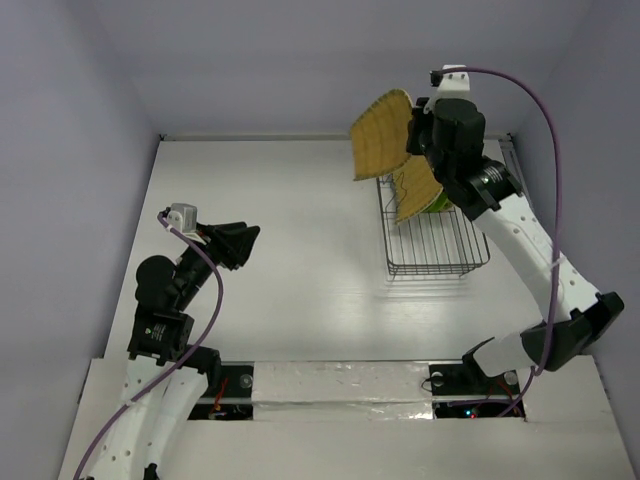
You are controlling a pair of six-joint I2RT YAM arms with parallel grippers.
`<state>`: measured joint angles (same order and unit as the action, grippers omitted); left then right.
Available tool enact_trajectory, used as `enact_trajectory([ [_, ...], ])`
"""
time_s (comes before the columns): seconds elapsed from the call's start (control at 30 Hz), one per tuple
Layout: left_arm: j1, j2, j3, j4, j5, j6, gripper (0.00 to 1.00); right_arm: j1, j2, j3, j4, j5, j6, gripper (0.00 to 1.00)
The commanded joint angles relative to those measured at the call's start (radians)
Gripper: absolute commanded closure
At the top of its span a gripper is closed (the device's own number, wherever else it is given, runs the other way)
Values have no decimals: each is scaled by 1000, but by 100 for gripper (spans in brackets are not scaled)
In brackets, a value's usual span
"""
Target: Unload the plates from the dish rack
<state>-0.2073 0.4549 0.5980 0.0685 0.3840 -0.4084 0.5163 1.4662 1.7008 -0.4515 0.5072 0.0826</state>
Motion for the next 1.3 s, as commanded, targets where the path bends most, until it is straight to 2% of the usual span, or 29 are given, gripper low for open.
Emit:
enact_trajectory([
  [0.0,5,-10,49,13,-26,11,61,34,-40,-70,272,-399,201,100],
  [0.13,5,-12,51,8,-34,11,61,76,75,-81,393,-542,321,100],
  [0.33,5,-7,52,-2,-54,10,62,171,317,-64,620,-556,523,100],
  [0.53,5,-4,55,-10,-65,11,62,238,621,155,597,-530,686,100],
  [0.77,5,-1,52,-10,-63,10,62,238,804,258,605,-550,799,100],
  [0.83,5,2,49,-7,-54,6,62,238,852,275,600,-565,815,97],
  [0.87,5,2,49,-6,-54,6,62,238,865,286,597,-572,833,92],
  [0.9,5,4,49,-6,-53,6,62,238,887,289,594,-584,839,80],
  [0.97,5,4,51,-6,-56,6,62,238,898,274,603,-593,855,67],
  [1.0,5,4,51,-6,-57,6,62,238,898,260,611,-590,858,53],
  [1.07,5,4,49,-6,-57,6,62,238,882,235,622,-579,850,42],
  [1.1,5,5,49,-4,-56,6,62,238,878,226,616,-575,841,33],
  [1.2,5,7,49,-4,-57,6,61,238,847,226,568,-529,781,20],
  [1.27,5,7,49,-4,-59,8,61,238,798,218,535,-513,722,16],
])
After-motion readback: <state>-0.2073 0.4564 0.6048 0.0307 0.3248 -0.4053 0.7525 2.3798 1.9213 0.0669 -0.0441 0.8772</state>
